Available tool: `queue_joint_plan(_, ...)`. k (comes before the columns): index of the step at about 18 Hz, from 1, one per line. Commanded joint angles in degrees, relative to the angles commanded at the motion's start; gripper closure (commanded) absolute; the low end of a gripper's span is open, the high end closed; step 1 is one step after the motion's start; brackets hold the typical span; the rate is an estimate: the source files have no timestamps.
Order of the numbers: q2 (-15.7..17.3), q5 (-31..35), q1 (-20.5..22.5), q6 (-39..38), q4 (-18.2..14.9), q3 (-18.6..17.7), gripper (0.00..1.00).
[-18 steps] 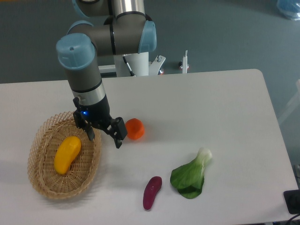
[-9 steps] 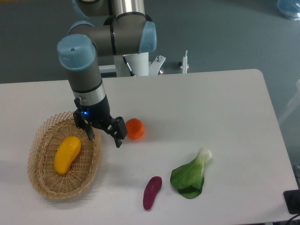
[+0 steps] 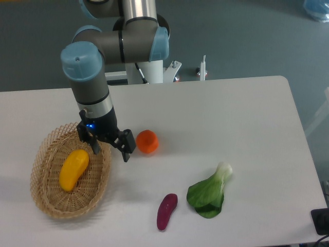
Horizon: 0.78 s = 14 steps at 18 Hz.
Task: Pick up the mango from the basket
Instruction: 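Move the gripper over the yellow mango and lower it into the basket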
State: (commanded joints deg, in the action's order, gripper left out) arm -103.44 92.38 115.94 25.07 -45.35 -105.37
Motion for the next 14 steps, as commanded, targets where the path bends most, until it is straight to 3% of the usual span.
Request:
queue_joint_plan(2, -2.19, -0.44, -1.67, -4.48, 0.17, -0.71, 0.00)
queue_joint_plan(5, -2.55, -2.28, -2.29, -4.41, 0.26, -0.63, 0.00)
queue_joint_plan(11, -7.38, -2.55, -4.75, -4.68, 0.44, -0.54, 0.00)
queue_joint_plan(14, -7.56, -2.64, -5.72, -4.59, 0.53, -0.62, 0.00)
